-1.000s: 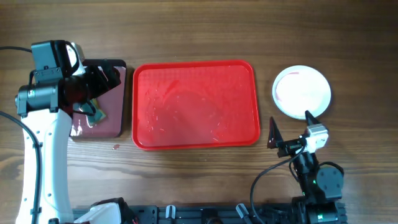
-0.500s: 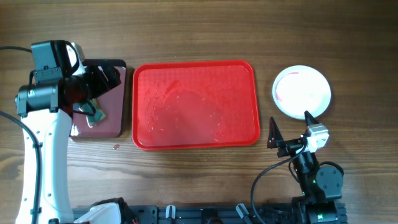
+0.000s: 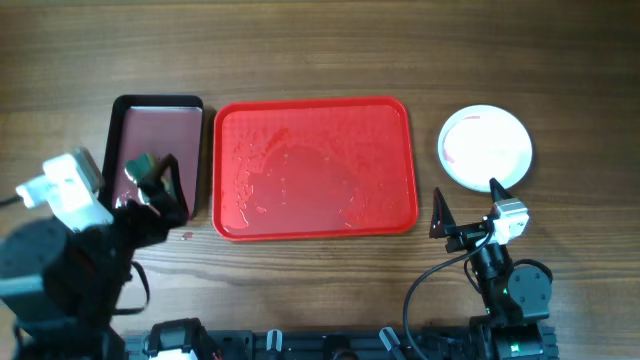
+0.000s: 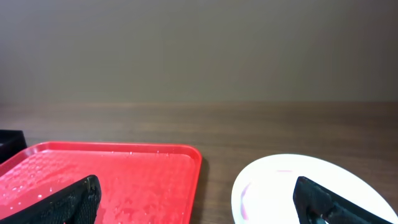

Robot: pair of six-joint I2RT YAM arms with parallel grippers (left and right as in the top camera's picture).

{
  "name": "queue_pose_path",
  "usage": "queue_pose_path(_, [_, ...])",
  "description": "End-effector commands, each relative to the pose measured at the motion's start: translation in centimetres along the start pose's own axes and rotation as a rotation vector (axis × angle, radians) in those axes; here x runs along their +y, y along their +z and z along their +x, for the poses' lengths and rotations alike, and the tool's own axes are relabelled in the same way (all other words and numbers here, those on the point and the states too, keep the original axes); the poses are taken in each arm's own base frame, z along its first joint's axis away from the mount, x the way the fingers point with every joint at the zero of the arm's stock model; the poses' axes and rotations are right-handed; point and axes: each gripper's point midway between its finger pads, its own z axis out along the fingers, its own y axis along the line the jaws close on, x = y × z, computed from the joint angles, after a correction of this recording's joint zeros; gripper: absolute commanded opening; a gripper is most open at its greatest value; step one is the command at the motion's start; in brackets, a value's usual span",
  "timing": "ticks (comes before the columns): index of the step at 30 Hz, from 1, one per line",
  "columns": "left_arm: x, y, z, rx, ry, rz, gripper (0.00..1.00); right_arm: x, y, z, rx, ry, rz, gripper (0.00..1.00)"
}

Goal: Clean dirty plates on tray and stack at the side

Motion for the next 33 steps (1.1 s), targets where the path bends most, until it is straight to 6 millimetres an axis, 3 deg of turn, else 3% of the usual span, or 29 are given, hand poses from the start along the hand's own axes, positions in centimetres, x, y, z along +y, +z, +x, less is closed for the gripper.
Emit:
queue_pose_path(1, [2.7,2.1,3.9,-0.113,0.027,-0.039,1.0,-0.4,0.0,0.0,-0.002,0.014,0.02,1.0])
queue_pose_path(6, [4.2,5.4,7.3,-0.374,0.035,0.066,1.0,-0.4,0.0,0.0,-0.002,0.014,0.02,1.0])
queue_pose_path(8, [5.3,6.7,9.6,-0.436,0.036,0.09,1.0,-0.4,0.0,0.0,-0.002,0.014,0.02,1.0])
queue_pose_path(15, [7.4,9.4,14.7,-0.321,0.057,0.046,1.0,-0.4,0.0,0.0,-0.002,0.014,0.02,1.0])
queue_pose_path(33, [7.1,9.4,14.9,-0.309,0.06,0.064,1.0,-0.4,0.0,0.0,-0.002,0.015,0.02,1.0])
